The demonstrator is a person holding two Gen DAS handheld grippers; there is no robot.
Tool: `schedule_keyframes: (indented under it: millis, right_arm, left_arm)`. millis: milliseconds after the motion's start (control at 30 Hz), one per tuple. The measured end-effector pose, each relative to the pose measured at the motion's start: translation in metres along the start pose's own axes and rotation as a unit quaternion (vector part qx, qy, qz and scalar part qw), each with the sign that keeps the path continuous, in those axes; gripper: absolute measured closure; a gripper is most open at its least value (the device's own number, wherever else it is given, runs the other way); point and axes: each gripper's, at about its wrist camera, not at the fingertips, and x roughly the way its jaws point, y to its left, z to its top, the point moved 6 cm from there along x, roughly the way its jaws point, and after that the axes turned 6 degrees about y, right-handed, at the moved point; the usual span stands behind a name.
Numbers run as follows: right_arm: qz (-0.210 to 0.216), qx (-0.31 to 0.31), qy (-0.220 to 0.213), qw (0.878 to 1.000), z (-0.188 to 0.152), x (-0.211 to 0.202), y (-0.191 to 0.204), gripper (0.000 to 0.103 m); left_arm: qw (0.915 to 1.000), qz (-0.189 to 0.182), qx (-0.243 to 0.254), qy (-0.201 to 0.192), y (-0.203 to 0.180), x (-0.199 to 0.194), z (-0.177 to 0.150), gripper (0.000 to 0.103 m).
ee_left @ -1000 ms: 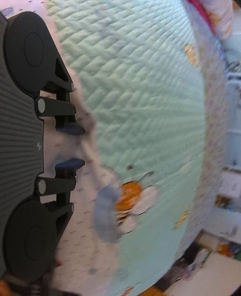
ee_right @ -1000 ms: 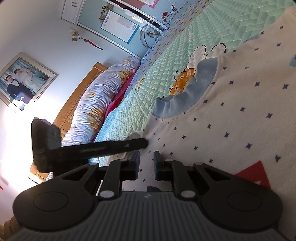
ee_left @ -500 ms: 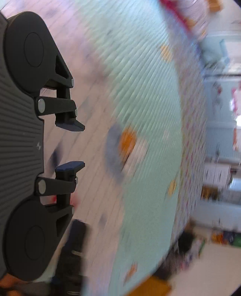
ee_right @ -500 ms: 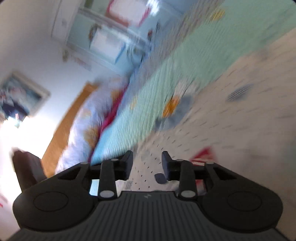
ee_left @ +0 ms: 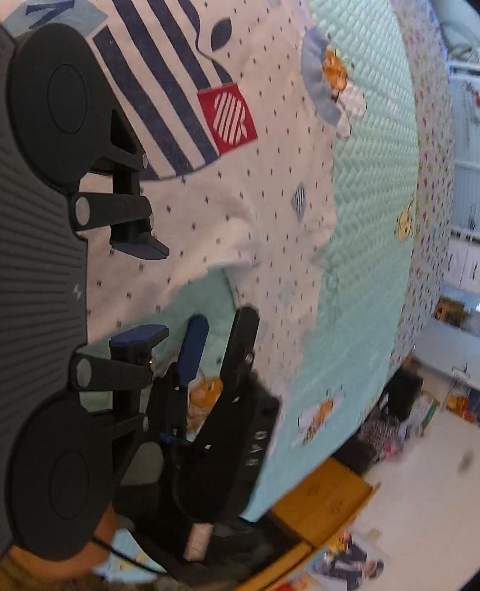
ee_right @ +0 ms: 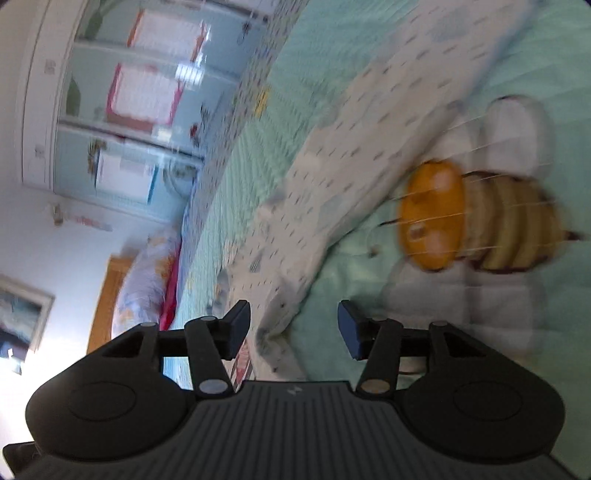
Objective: Fold clothes
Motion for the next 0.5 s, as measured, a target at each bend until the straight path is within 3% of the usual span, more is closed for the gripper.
schedule_keyframes:
  millis: [200,400,500]
  right_arm:
    - [0.01,-0.006,0.076,0.997,0.003,0.033,0.014,0.048]
    - [0.021,0.097,0.054,0.994,0.008,0.029,0.0,0.053]
    - [0.013,0.078,0.041,0.996,0.006,0.036,0.007,0.053]
  left_arm:
    - [0.9991,-0.002,-0.037,0.02,0.034,0.006,-0.003,0.061]
    - [0.999,-0.007,-0.039,0.023,0.035,0.008,-0.011,0.06]
    - [0.9988,-0.011,-0.043,0.022,0.036,0.009,-0.012,0.058]
